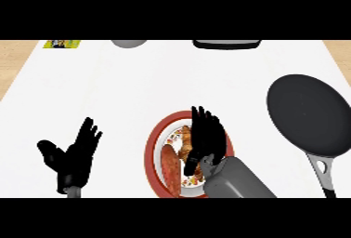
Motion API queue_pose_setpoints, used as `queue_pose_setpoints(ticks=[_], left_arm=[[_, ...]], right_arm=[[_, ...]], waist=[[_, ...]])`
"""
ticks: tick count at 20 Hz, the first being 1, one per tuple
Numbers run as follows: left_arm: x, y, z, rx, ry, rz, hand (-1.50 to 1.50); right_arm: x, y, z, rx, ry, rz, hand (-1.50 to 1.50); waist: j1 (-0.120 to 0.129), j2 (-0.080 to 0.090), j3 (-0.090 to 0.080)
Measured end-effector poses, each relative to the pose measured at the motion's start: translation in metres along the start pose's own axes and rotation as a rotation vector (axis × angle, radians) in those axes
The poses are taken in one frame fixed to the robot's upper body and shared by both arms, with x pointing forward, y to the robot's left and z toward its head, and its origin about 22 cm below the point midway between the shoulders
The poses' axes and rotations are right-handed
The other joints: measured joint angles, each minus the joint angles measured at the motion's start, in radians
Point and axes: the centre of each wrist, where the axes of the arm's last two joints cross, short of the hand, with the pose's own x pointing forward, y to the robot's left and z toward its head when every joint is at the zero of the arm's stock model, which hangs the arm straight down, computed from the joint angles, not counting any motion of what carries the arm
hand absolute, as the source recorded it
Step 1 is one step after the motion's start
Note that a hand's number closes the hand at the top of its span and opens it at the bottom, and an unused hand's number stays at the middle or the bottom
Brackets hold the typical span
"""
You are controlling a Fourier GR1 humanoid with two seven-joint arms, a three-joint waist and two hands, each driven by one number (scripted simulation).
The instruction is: Pick the croissant from the plate and place it in the pan
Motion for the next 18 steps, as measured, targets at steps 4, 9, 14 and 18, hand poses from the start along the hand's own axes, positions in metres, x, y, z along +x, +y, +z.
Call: queue_pose_setpoints(ticks=[4, 9, 14, 18], left_arm=[[-0.004, 0.008, -0.001, -0.003, -0.008, 0.004, 0.0], [-0.003, 0.0, 0.0, -0.003, -0.006, 0.006, 0.0], [-0.001, 0.0, -0.003, -0.003, -0.005, 0.01, 0.0], [-0.003, -0.002, -0.001, -0.003, -0.006, 0.004, 0.0]], right_arm=[[-0.004, 0.006, 0.004, -0.032, 0.004, 0.004, -1.5], [-0.012, 0.023, -0.008, -0.032, 0.043, 0.022, -1.5], [-0.015, 0.033, -0.013, -0.032, -0.001, 0.02, 1.5], [-0.015, 0.039, -0.021, -0.08, -0.043, 0.031, 1.5]], waist=[[-0.002, -0.001, 0.0], [0.0, 0.0, 0.001], [-0.002, -0.002, -0.001], [-0.002, -0.007, -0.003]])
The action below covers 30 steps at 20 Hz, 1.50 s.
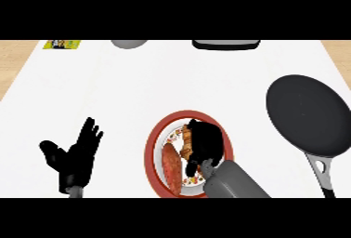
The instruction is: Pick the croissant from the plate and place it in the pan
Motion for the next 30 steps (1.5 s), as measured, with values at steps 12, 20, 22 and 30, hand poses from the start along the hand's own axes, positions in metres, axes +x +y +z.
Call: queue_pose_setpoints(ticks=[12, 20, 22, 30], left_arm=[[0.0, -0.001, -0.003, 0.0, 0.006, 0.006, 0.0], [-0.001, 0.005, 0.0, 0.003, -0.002, 0.004, 0.0], [-0.002, 0.003, 0.003, 0.006, 0.001, 0.009, 0.0], [0.0, 0.008, 0.004, 0.022, 0.001, 0.008, 0.0]], right_arm=[[-0.003, -0.001, -0.003, -0.008, -0.049, 0.015, 1.5], [-0.006, -0.015, 0.019, -0.198, -0.069, 0.069, 1.5], [-0.003, -0.023, 0.03, -0.305, -0.078, 0.076, 1.5], [0.001, -0.08, 0.074, -0.658, -0.062, -0.034, 1.5]], waist=[[-0.001, 0.0, 0.001], [-0.007, 0.002, 0.003], [-0.011, 0.0, 0.003], [-0.018, 0.0, 0.002]])
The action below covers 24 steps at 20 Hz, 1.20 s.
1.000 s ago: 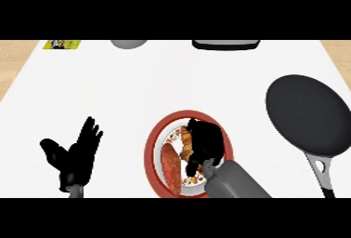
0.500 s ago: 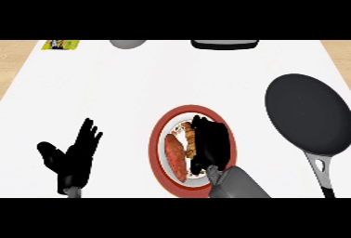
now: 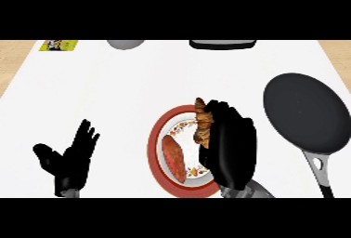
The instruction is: Pick the croissant from the plate and place it in the pan
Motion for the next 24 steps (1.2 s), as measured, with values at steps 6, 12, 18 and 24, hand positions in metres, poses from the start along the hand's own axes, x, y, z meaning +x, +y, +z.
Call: queue_pose_setpoints(ticks=[6, 12, 18, 24], left_arm=[[0.0, -0.006, -0.003, -0.012, -0.005, -0.006, 0.0], [-0.002, -0.003, -0.001, -0.02, -0.008, -0.001, 0.0], [0.001, -0.007, 0.0, -0.023, -0.001, -0.002, 0.0], [0.004, -0.008, -0.002, -0.025, 0.003, -0.005, 0.0]], right_arm=[[-0.013, -0.026, -0.02, -0.073, 0.095, -0.044, 1.5], [-0.057, -0.038, -0.053, -0.111, 0.178, -0.114, 1.5], [-0.115, -0.024, -0.094, -0.165, 0.229, -0.076, 1.5], [-0.178, -0.01, -0.141, -0.193, 0.266, -0.032, 1.5]], waist=[[0.01, 0.004, 0.001], [0.013, 0.006, 0.001], [0.018, 0.008, 0.002], [0.027, 0.012, 0.001]])
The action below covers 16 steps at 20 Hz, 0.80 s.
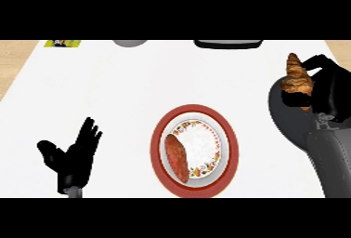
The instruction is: Pick the croissant from the plate and place it in the pan
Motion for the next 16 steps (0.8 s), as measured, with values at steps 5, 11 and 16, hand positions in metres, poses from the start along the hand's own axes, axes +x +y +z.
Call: queue_pose_setpoints(ticks=[5, 11, 16], left_arm=[[0.0, -0.002, -0.003, -0.017, -0.006, -0.004, 0.0], [0.001, -0.005, -0.001, -0.036, -0.014, -0.007, 0.0], [0.004, -0.006, -0.006, -0.052, -0.015, -0.005, 0.0]], right_arm=[[-0.042, 0.016, -0.045, 0.004, 0.04, -0.037, 1.5], [-0.093, 0.03, -0.07, 0.046, 0.12, 0.056, -1.5], [-0.118, 0.042, -0.074, 0.15, 0.145, 0.056, -1.5]], waist=[[0.011, 0.004, 0.001], [0.032, 0.013, 0.001], [0.041, 0.018, 0.003]])
